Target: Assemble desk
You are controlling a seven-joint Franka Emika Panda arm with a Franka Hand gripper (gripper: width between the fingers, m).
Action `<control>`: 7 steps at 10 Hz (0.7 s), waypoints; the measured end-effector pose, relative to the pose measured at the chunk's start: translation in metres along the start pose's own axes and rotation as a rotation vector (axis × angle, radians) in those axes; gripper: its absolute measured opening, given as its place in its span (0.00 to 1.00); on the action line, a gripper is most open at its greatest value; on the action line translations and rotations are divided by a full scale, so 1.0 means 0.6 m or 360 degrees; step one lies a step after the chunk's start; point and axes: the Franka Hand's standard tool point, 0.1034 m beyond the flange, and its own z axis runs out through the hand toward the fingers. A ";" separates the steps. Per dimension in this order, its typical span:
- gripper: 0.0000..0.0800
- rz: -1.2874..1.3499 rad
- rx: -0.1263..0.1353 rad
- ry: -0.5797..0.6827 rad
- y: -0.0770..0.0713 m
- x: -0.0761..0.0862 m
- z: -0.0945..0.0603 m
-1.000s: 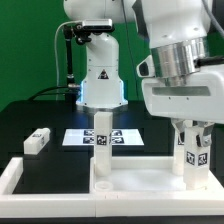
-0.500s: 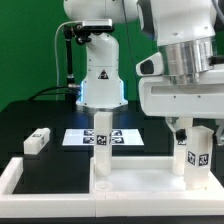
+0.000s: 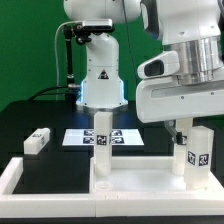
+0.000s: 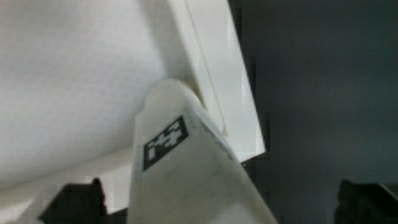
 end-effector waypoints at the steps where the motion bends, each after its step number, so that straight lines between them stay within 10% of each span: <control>1: 0.81 -0.0297 -0.0036 -0.0014 0.001 0.001 -0.002; 6: 0.78 -0.0661 -0.0037 0.0009 0.008 0.012 -0.004; 7: 0.55 -0.0557 -0.0032 0.0010 0.006 0.011 -0.004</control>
Offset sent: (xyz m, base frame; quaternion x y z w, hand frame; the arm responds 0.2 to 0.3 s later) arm -0.0048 -0.0055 -0.0019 -0.0337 0.0339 -0.0543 0.9974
